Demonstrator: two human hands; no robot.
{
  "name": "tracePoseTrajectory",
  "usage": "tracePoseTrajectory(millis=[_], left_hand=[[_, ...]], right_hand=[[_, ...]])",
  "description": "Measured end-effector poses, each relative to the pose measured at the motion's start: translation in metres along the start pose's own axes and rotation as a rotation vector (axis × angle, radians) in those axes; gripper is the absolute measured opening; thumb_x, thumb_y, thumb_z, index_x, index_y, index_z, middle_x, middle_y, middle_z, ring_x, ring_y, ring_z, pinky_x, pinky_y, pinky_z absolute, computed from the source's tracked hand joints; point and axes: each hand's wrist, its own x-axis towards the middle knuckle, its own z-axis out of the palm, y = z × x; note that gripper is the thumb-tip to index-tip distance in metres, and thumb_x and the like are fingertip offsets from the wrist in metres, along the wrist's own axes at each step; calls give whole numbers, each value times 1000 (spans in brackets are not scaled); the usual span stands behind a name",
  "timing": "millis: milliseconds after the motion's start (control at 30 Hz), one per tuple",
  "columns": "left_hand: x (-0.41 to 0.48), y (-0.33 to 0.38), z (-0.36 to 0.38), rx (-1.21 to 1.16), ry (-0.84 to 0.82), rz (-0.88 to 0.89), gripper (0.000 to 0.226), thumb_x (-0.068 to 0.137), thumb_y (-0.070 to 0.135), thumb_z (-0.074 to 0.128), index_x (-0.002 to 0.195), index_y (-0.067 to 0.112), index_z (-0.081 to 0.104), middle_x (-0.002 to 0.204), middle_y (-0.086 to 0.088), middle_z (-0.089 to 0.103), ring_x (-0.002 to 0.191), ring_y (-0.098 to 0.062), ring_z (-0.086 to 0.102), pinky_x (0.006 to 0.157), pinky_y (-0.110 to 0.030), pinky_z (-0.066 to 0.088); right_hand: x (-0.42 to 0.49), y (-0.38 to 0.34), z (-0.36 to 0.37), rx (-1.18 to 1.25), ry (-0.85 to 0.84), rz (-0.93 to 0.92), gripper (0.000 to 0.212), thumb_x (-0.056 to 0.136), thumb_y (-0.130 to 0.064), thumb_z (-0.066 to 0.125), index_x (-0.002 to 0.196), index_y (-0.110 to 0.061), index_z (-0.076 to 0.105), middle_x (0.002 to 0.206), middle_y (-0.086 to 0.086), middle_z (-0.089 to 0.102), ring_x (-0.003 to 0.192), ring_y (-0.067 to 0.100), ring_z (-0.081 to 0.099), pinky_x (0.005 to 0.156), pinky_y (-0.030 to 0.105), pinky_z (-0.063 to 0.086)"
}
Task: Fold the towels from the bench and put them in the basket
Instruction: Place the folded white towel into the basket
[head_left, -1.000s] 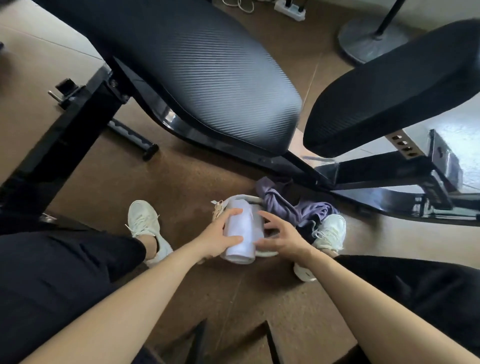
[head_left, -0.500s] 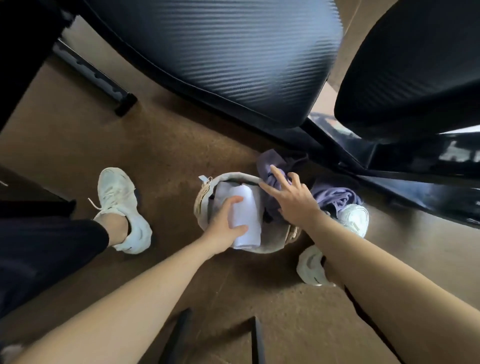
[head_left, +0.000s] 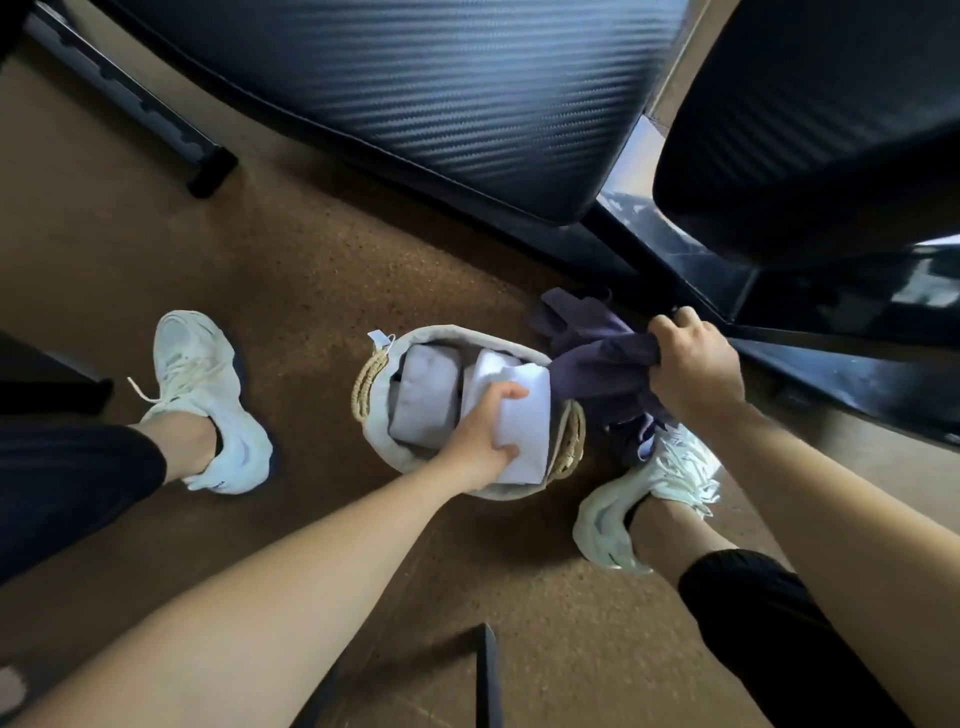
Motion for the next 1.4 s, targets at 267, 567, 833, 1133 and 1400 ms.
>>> tracePoseTrajectory(millis=[267,567,833,1133,1400], left_hand=[[15,-21,15,348,18,-70,67,93,49,55,149,38,19,145,-8,39,129,-30,48,102,-42,41],[11,-33,6,420,-53,-17,57,96,36,58,138,56,25,148,-3,36,134,-29,39,109,-56,30],[18,-32,-3,515,-138,66,67,97,49,56,149,56,14,158,5,33,139,-28,36,108,-49,32],[15,-55,-13,312,11,123,61,90,50,67,138,38,32,142,3,52,125,-20,56,102,-43,51],[23,-66,-6,220,107,48,51,91,33,70,135,38,43,135,11,59,123,-17,59,100,-48,53]], right_hand=[[-15,-6,15,92,-96,55,25,84,-4,63,109,-6,60,106,18,52,89,42,58,67,40,45],[-22,-25,20,-106,-167,252,45,81,-21,66,125,-20,56,131,16,48,118,45,41,94,51,39],[-55,-84,54,102,-72,-400,42,85,-20,71,126,-21,63,126,3,57,104,25,51,88,40,48],[-63,-110,96,99,-104,-351,67,75,-15,81,134,-29,51,145,9,42,110,31,52,83,41,51],[-68,-139,112,527,-235,-123,87,85,4,61,152,-42,31,166,1,-9,118,37,42,96,35,43]])
